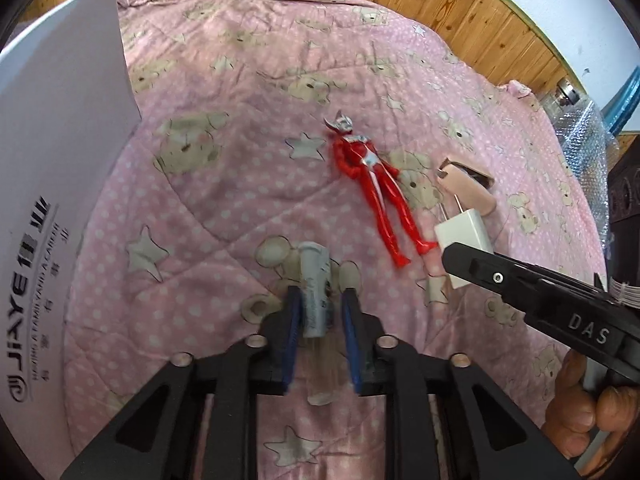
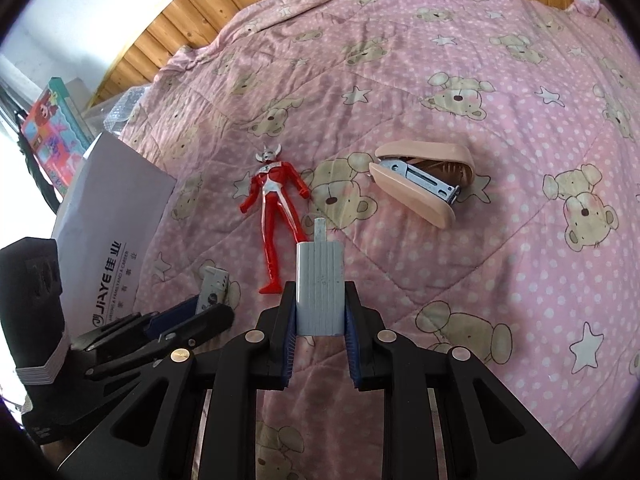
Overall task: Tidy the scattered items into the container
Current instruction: 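Lift and carry the lighter and charger over the white box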
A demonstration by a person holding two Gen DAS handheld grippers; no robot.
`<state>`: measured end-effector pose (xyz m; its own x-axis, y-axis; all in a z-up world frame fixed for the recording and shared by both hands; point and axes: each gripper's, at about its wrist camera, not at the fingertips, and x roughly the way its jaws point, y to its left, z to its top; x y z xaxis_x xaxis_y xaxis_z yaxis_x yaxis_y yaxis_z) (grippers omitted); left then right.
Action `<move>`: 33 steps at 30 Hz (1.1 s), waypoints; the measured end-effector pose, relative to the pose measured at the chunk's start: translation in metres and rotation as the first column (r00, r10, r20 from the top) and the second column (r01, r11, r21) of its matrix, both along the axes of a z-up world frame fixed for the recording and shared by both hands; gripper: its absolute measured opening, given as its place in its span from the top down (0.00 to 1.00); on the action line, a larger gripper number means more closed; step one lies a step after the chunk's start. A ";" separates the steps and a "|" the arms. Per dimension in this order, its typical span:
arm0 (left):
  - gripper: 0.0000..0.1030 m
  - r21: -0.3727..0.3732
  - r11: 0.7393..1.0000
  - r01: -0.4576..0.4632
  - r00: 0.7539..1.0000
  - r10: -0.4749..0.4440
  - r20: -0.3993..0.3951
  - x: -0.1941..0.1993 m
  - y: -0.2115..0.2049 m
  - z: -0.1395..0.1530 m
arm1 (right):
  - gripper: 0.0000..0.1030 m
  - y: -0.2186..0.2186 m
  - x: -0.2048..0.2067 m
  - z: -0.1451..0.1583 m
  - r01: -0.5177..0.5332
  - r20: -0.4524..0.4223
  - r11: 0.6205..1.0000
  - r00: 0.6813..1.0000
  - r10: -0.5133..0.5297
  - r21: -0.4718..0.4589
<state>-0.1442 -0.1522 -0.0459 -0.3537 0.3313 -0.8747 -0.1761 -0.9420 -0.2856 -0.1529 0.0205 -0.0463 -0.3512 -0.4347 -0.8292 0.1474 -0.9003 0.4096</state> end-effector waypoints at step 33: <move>0.85 0.016 1.000 -0.025 0.997 0.026 -0.072 0.027 -0.014 0.056 | 0.79 -0.008 0.034 0.043 -0.027 -0.074 0.999 0.997 0.024 -0.047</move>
